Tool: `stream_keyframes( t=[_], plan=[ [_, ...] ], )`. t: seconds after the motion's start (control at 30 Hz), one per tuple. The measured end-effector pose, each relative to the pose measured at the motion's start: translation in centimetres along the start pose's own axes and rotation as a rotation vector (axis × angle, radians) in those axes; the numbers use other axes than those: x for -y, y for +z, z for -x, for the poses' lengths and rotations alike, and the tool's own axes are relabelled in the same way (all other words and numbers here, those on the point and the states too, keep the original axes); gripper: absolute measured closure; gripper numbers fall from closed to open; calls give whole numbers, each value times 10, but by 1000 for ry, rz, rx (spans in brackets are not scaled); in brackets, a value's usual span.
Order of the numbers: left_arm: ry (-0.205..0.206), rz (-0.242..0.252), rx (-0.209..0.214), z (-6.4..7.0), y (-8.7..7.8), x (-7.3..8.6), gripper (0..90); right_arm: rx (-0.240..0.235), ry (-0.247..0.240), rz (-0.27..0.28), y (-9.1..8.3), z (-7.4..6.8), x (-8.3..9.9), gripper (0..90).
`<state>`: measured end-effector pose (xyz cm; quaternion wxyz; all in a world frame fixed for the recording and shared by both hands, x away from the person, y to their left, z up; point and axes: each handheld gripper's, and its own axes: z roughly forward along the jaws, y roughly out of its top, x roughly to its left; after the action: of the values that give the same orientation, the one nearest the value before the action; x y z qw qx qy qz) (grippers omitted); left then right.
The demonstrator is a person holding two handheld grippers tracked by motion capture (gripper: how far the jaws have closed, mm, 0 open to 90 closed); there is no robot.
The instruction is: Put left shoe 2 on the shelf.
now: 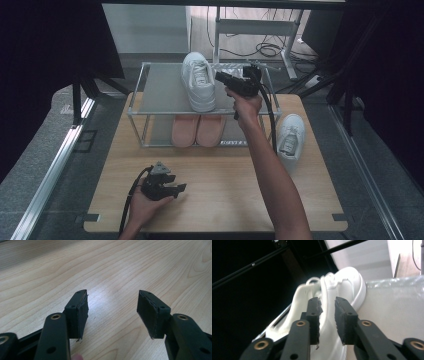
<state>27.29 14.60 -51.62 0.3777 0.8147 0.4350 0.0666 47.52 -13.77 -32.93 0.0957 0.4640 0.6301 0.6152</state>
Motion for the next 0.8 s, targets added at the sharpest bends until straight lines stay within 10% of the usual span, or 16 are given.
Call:
stream_keyframes(
  t=[0.8],
  plan=[
    [1, 4, -13, -2, -4, 1, 430, -63, 0, -52, -24, 12, 41, 886]
  ],
)
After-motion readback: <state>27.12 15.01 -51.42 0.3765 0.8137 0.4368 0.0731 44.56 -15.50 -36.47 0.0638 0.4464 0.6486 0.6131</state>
